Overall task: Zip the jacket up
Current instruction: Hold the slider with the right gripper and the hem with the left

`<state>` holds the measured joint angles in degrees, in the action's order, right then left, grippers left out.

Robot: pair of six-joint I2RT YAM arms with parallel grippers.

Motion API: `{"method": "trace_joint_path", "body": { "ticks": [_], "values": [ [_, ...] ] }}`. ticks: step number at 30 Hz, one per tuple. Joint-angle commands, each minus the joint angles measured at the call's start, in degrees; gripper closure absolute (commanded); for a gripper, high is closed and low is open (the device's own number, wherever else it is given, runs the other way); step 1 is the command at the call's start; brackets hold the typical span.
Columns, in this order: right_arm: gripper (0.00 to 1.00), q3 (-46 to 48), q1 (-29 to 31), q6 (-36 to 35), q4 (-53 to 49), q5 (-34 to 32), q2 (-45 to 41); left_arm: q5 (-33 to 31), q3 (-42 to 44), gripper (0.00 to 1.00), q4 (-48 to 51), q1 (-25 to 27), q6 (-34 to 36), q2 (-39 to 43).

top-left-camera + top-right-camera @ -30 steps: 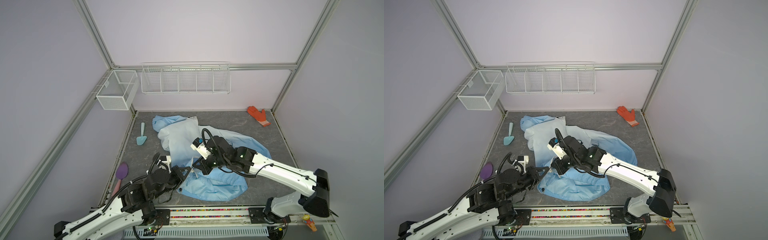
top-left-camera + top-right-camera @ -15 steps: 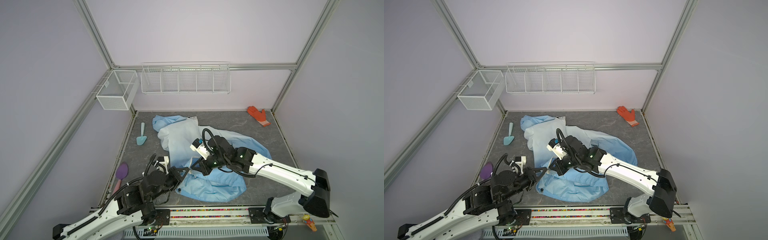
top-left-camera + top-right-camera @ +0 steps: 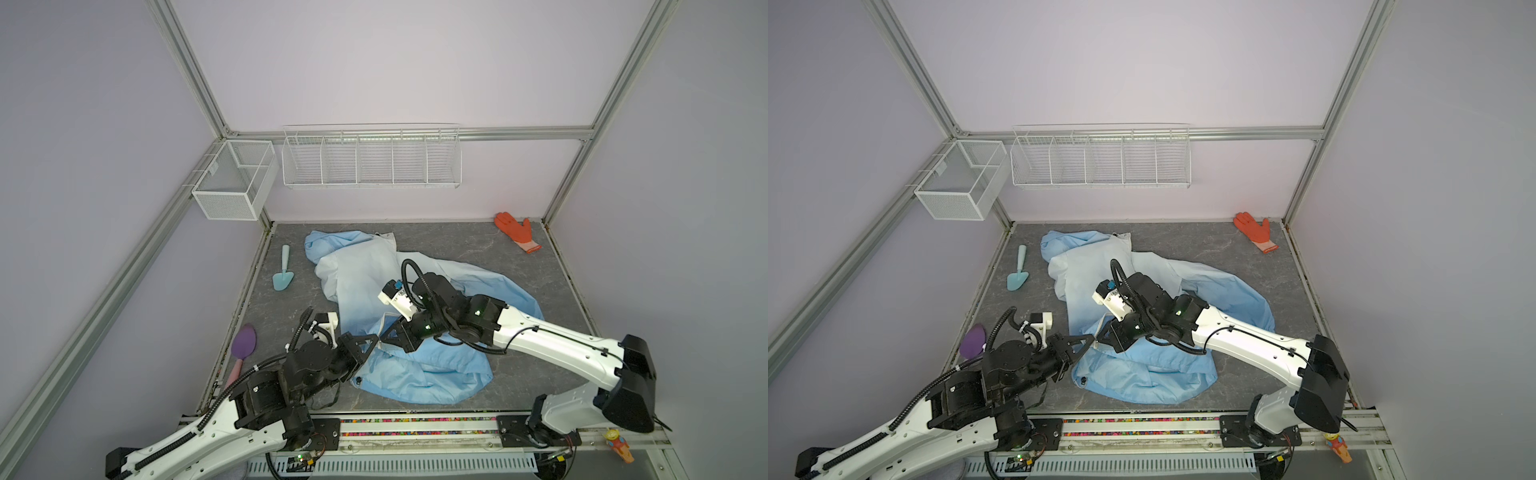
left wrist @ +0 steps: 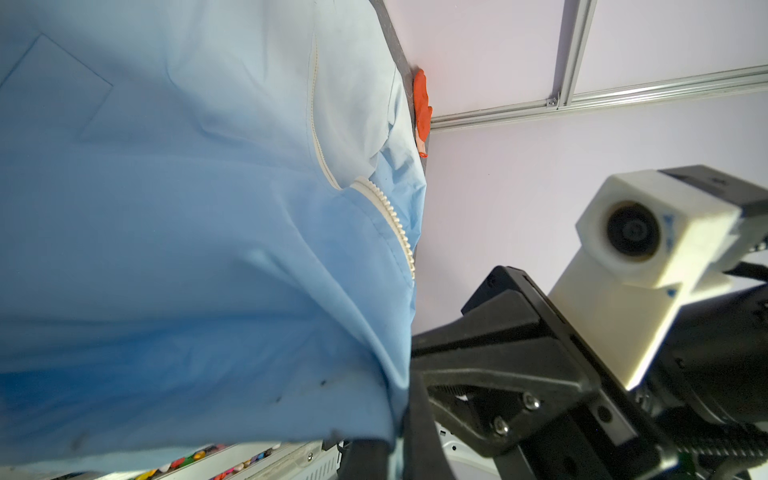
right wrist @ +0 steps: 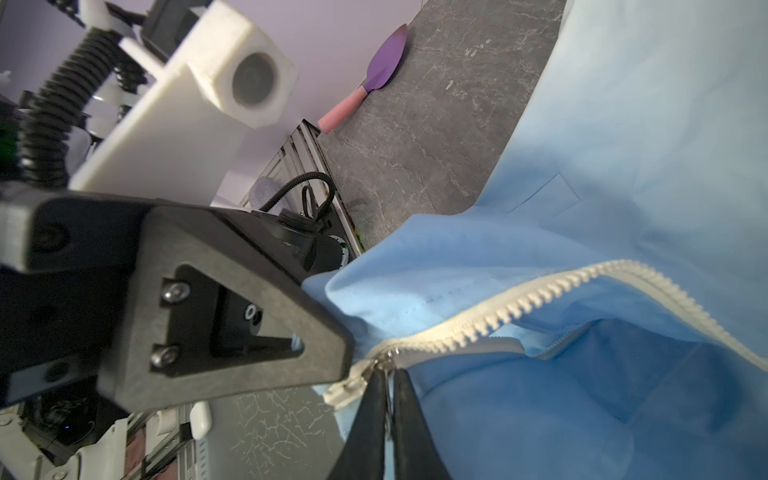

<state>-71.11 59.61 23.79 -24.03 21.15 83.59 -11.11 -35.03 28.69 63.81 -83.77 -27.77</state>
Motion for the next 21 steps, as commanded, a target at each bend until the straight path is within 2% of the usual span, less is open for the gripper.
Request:
{"method": "trace_joint_path", "body": {
  "ticks": [1, 6, 16, 21],
  "values": [
    [0.93, 1.16, 0.00, -0.15, 0.56, 0.36, 0.79, 0.19, -0.92, 1.00, -3.46, 0.26, 0.27, 0.52],
    [0.93, 2.00, 0.00, -0.32, 0.57, -2.45, -0.57, 0.04, -1.05, 1.00, -3.20, 0.26, 0.27, 0.57],
    [0.93, 4.05, -0.27, -0.15, -0.35, -19.11, -2.81, 2.04, -1.62, 1.00, -2.84, 0.26, 0.36, 0.21],
    [0.93, 4.34, -0.17, -0.32, -0.33, -21.18, -3.98, 2.61, -1.54, 1.00, -2.85, 0.24, 0.36, 0.08]
  ]
}}
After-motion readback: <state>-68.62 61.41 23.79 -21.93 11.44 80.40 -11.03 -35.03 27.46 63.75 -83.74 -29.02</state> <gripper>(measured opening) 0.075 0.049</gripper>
